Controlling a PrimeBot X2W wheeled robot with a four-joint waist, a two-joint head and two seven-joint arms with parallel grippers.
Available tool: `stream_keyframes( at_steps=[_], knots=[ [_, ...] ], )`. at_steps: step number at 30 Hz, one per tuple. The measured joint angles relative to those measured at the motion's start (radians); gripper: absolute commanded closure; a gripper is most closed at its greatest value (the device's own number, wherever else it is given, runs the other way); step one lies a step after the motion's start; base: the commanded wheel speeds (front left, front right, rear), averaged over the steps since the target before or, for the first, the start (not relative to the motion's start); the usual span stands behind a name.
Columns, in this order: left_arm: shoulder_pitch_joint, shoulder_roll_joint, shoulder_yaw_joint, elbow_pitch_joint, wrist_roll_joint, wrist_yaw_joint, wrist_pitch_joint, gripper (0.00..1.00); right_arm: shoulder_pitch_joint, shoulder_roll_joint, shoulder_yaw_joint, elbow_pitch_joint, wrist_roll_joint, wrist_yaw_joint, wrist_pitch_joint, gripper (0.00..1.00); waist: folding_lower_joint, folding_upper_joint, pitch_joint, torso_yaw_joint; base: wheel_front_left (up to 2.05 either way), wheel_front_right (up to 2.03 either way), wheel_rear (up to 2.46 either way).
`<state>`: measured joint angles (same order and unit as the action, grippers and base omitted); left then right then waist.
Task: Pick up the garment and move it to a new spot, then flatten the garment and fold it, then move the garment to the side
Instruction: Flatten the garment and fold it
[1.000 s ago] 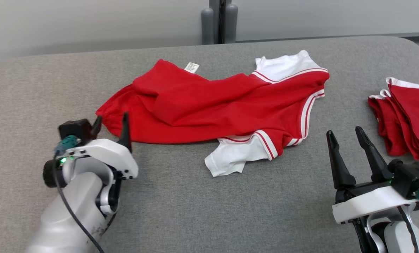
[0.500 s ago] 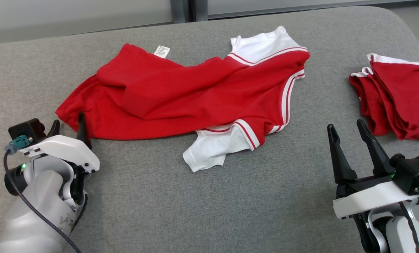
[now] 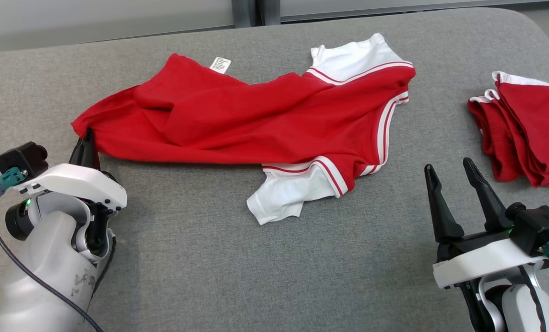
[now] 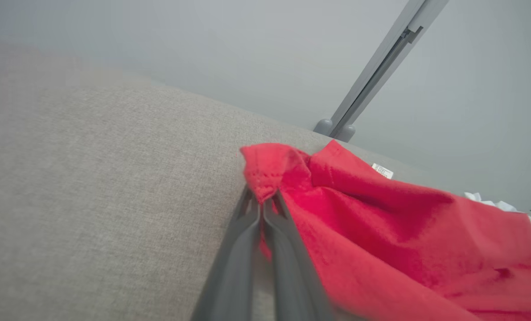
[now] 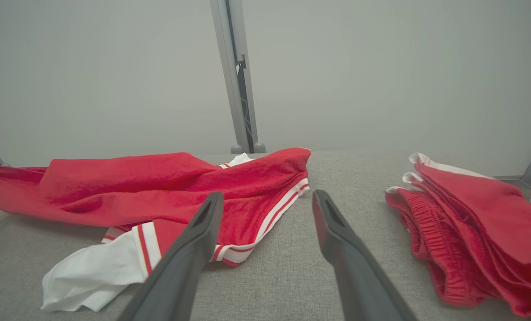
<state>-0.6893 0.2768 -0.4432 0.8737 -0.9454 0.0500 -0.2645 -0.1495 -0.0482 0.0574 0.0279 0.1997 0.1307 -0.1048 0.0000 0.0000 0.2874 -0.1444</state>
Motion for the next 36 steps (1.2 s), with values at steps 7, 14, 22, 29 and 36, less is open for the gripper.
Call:
stream_keyframes(
  at_steps=[7, 14, 22, 29, 36],
  knots=[
    [0.128, -0.031, 0.100, -0.128, 0.102, 0.026, 0.000, 1.00, 0.013, 0.000, 0.054, 0.029, 0.031, 0.000, 0.020, 0.00, 0.0000, 0.0000, -0.017, 0.036, 0.00, 0.00, 0.00],
    [0.265, -0.081, 0.189, -0.264, 0.191, 0.058, 0.000, 1.00, 0.031, 0.000, 0.149, 0.082, 0.099, 0.000, 0.039, 0.00, 0.0000, 0.0000, -0.032, 0.091, 0.00, 0.00, 0.00],
    [0.392, -0.107, 0.259, -0.352, 0.232, 0.093, 0.000, 1.00, 0.026, 0.000, 0.173, 0.120, 0.110, 0.000, 0.033, 0.00, 0.0000, 0.0000, -0.048, 0.110, 0.00, 0.00, 0.00],
    [0.502, -0.133, 0.281, -0.409, 0.239, 0.110, 0.000, 1.00, 0.026, 0.000, 0.144, 0.124, 0.102, 0.000, 0.022, 0.00, 0.0000, 0.0000, -0.064, 0.108, 0.00, 0.00, 0.00],
    [0.613, -0.154, 0.307, -0.506, 0.267, 0.150, 0.000, 1.00, 0.046, 0.000, 0.118, 0.102, 0.092, 0.000, 0.021, 0.00, 0.0000, 0.0000, -0.078, 0.110, 0.00, 0.00, 0.00]
  ],
)
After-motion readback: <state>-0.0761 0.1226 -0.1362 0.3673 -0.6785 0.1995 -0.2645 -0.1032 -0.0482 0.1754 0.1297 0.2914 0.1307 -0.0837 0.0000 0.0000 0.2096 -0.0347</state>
